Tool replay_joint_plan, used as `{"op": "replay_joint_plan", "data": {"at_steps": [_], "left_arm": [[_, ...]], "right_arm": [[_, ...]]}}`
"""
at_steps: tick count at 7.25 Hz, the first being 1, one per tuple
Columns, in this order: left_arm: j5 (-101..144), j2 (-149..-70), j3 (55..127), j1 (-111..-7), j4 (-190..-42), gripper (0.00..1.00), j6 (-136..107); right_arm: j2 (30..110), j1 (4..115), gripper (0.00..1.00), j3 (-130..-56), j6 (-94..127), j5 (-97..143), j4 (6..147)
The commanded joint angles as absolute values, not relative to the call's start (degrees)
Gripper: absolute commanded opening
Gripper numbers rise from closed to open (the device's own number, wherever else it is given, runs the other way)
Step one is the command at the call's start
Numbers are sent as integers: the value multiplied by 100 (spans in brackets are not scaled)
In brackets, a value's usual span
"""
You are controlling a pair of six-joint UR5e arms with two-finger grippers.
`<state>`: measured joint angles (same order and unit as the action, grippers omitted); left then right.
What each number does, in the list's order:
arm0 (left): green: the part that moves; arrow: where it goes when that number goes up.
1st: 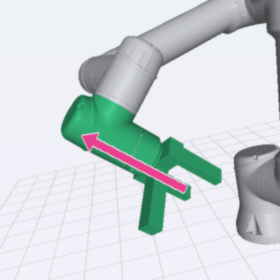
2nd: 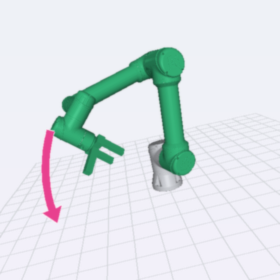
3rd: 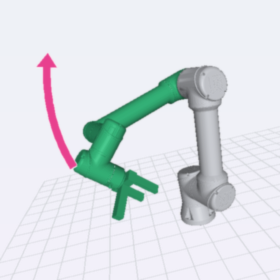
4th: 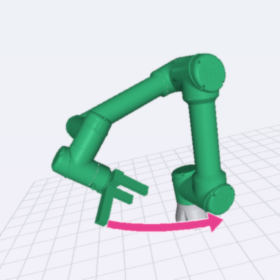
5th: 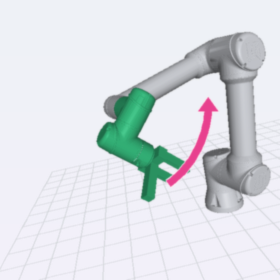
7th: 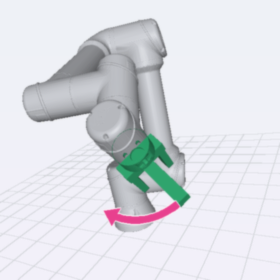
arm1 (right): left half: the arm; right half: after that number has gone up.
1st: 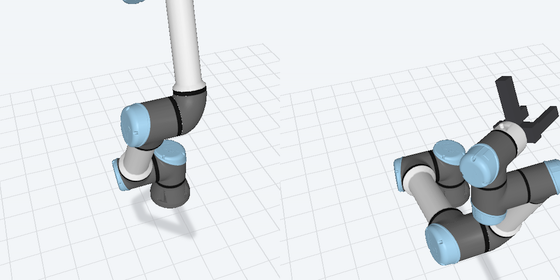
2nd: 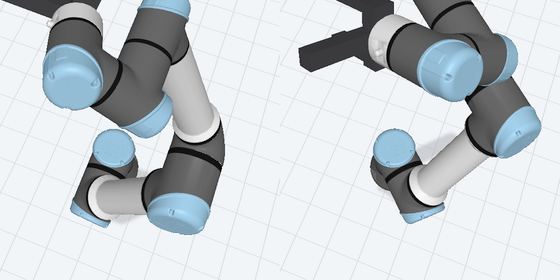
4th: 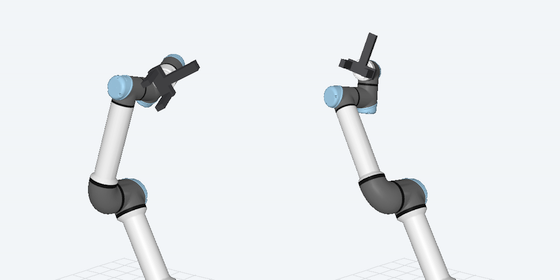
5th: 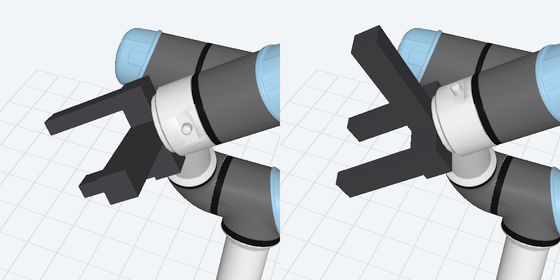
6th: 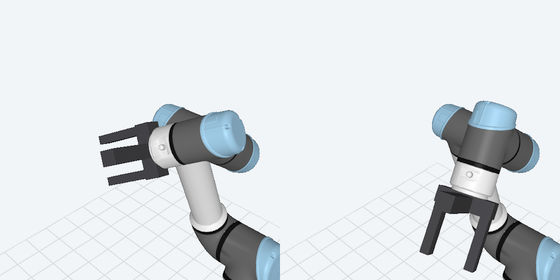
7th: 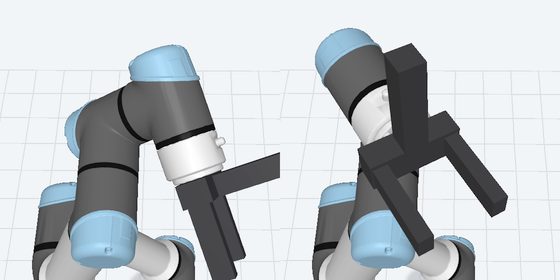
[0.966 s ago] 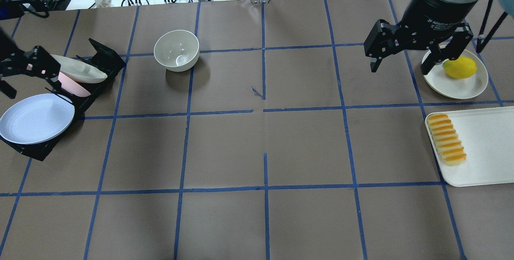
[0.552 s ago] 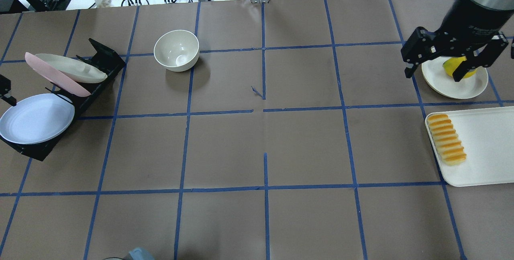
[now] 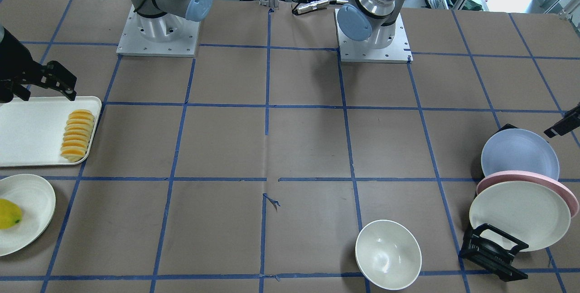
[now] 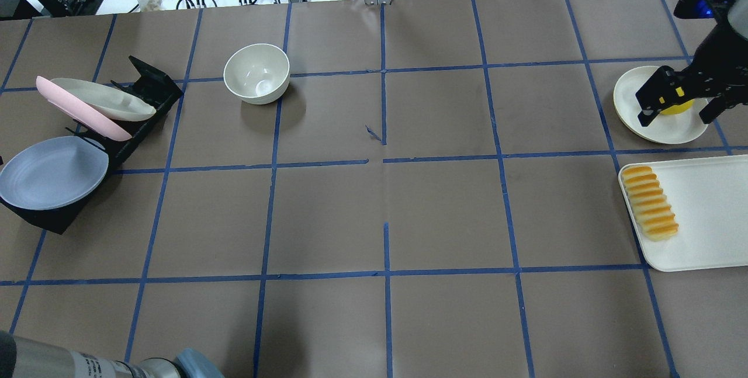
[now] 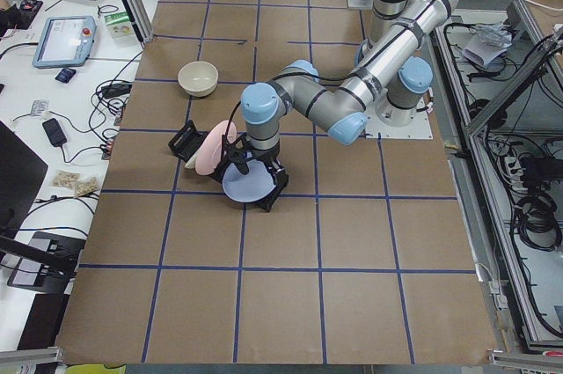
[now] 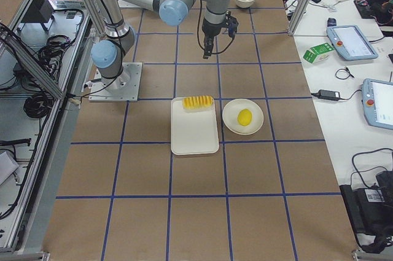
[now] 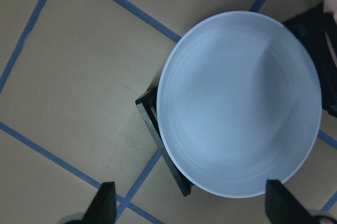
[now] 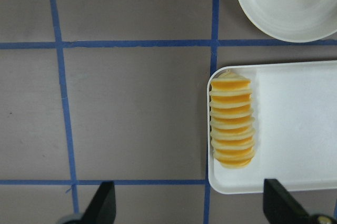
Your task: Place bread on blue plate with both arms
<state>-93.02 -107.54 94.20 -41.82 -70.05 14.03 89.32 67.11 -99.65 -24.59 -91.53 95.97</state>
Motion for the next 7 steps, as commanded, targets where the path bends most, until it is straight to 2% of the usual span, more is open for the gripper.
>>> {"op": "replay_joint_plan", "data": {"at_steps": [1, 2, 3, 4, 5, 6, 7], "left_arm": [[-9299, -11090, 9650, -4148, -6245, 100, 1371], [-9290, -11214, 9668, -4157, -5779, 100, 1371], [-9316, -11380, 9694, -4157, -5774, 90, 1362], [-9360, -11408, 9720, -4157, -5792, 73, 1362], [-9378, -11399, 9773, -4149, -5783, 65, 1371], [-9378, -11399, 9800, -4148, -5818, 62, 1371], [-9369, -11391, 9817, -4148, -5853, 31, 1354]], "right_arm": [[8667, 6522, 100, -10291, -3230, -9184, 10210], [8605, 6408, 100, -10431, -3321, -9176, 10309], [8413, 6225, 100, -10633, -3348, -9158, 10666], [8150, 6049, 100, -10896, -3697, -9158, 11227], [7973, 5986, 100, -11125, -3892, -9167, 11746], [7832, 5977, 100, -11327, -3885, -9158, 12047], [7640, 5977, 100, -11390, -3876, -9184, 12476]]}}
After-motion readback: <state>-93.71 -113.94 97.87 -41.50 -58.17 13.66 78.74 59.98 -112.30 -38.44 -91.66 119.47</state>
